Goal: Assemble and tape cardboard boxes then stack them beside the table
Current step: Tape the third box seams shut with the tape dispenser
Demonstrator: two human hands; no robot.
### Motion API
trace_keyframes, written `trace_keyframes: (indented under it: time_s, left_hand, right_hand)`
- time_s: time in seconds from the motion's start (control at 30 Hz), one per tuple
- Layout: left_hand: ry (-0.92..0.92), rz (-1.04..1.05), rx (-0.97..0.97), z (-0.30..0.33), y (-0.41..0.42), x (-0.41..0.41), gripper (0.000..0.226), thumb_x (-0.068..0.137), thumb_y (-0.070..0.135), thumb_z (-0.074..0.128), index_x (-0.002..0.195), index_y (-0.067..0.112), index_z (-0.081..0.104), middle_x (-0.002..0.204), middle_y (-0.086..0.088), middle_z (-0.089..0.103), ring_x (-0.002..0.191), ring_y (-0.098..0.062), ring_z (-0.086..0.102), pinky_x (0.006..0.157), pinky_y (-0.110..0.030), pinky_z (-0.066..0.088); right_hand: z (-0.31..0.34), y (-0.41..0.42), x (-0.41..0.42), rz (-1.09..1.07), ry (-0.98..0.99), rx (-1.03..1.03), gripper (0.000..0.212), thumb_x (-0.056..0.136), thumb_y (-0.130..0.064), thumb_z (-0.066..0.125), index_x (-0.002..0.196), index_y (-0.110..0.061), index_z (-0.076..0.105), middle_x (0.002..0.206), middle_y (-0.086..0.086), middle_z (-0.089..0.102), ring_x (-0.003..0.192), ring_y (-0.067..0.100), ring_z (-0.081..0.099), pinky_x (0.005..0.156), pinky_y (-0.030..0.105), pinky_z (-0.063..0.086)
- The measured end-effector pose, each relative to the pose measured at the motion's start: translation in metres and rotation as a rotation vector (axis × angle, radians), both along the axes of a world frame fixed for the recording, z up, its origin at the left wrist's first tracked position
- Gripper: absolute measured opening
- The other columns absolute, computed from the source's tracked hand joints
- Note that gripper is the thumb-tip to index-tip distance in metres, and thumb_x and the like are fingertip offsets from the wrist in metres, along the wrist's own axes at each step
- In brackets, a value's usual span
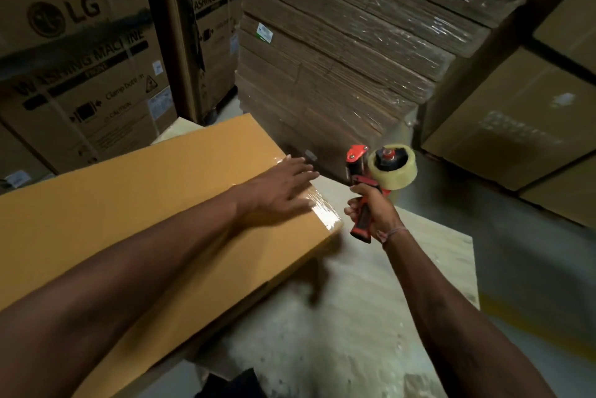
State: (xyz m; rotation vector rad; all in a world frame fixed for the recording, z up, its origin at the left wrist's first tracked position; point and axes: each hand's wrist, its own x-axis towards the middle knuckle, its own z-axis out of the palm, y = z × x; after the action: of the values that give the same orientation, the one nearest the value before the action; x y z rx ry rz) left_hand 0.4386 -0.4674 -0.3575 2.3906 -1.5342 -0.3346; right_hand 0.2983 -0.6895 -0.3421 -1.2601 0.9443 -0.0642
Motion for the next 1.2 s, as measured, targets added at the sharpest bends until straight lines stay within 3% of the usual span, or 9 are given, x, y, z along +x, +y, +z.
trace_keyframes:
  time_s: [0.17,0.33,0.53,0.67,0.77,0.83,0.97,1.1,1.2]
  left_hand:
    - [-0.132,-0.072,0.022,-0.001,-0.002,-0.059,0.097,0.095,0.086,0.023,0.167,0.023,0.008,0.174,-0.002,0.0,0.159,-0.016,-0.01,0.125,-0.04,-0.018]
    - [-0.221,-0.077,0.06,-0.019,-0.009,-0.08,0.102,0.092,0.082,0.027,0.167,0.019,-0.003,0.172,-0.01,-0.014,0.159,-0.024,-0.017,0.126,-0.05,-0.016]
    - [-0.219,-0.041,0.085,-0.021,-0.013,-0.091,0.094,0.097,0.062,0.039,0.166,0.014,-0.001,0.172,-0.014,-0.013,0.158,-0.026,-0.016,0.127,-0.049,-0.014]
    - [-0.202,-0.014,0.062,-0.02,-0.01,-0.106,0.083,0.106,0.047,0.048,0.167,0.013,0.003,0.173,-0.011,-0.007,0.159,-0.025,-0.011,0.124,-0.04,-0.014]
    - [-0.192,0.018,0.037,-0.02,-0.008,-0.115,0.076,0.107,0.041,0.049,0.166,0.013,0.01,0.173,-0.01,0.001,0.16,-0.027,-0.004,0.124,-0.035,-0.012]
    - [-0.192,0.04,0.039,-0.018,-0.006,-0.122,0.073,0.109,0.04,0.047,0.166,0.013,0.012,0.173,-0.01,0.004,0.16,-0.027,0.0,0.124,-0.034,-0.009]
    - [-0.184,0.04,0.031,-0.014,0.005,-0.132,0.069,0.11,0.036,0.044,0.166,0.013,0.011,0.173,-0.01,0.003,0.16,-0.027,0.0,0.124,-0.033,-0.008]
    - [-0.168,-0.017,0.007,-0.015,0.028,-0.133,0.069,0.11,0.038,0.043,0.166,0.012,0.012,0.173,-0.01,0.002,0.16,-0.024,-0.003,0.126,-0.033,-0.009]
    - [-0.144,-0.043,-0.004,-0.017,0.049,-0.134,0.068,0.11,0.049,0.03,0.166,0.016,0.011,0.173,-0.006,0.001,0.16,-0.02,-0.005,0.129,-0.036,-0.007]
  right_hand:
    - [-0.059,-0.016,-0.059,-0.059,0.16,0.13,0.011,0.094,-0.005,0.059,0.084,-0.007,0.059,0.057,0.007,0.047,0.043,0.019,0.05,0.041,0.025,0.043]
    - [-0.12,-0.013,-0.095,-0.11,0.196,0.211,0.017,0.098,-0.001,0.055,0.112,-0.007,0.062,0.06,0.007,0.048,0.043,0.016,0.049,0.04,0.024,0.045]
    - [-0.151,-0.003,-0.108,-0.109,0.122,0.368,0.023,0.1,-0.003,0.047,0.079,-0.013,0.047,0.05,0.002,0.037,0.042,0.016,0.036,0.037,0.025,0.034]
    - [-0.184,-0.012,-0.112,-0.055,0.245,0.209,0.007,0.093,-0.015,0.063,0.089,-0.01,0.061,0.065,0.013,0.054,0.055,0.026,0.052,0.052,0.033,0.049]
    - [-0.205,-0.027,-0.115,0.041,0.382,0.029,0.042,0.083,-0.045,0.077,0.115,-0.018,0.069,0.101,0.008,0.075,0.086,0.029,0.07,0.078,0.039,0.058]
    - [-0.159,-0.01,-0.122,0.16,0.505,-0.183,0.047,0.086,-0.059,0.071,0.118,-0.024,0.066,0.112,0.005,0.072,0.098,0.028,0.066,0.082,0.034,0.052]
    - [-0.116,0.004,-0.13,0.21,0.573,-0.243,0.043,0.093,-0.044,0.069,0.125,-0.016,0.063,0.107,0.01,0.067,0.086,0.024,0.061,0.067,0.035,0.053]
    - [-0.09,0.029,-0.125,0.19,0.62,-0.48,0.067,0.082,-0.053,0.064,0.138,-0.016,0.06,0.139,0.015,0.056,0.128,0.036,0.051,0.104,0.043,0.045]
    - [-0.054,0.083,-0.125,0.037,0.367,-0.636,0.072,0.078,-0.063,0.059,0.129,-0.012,0.061,0.138,0.013,0.055,0.132,0.037,0.048,0.111,0.047,0.042]
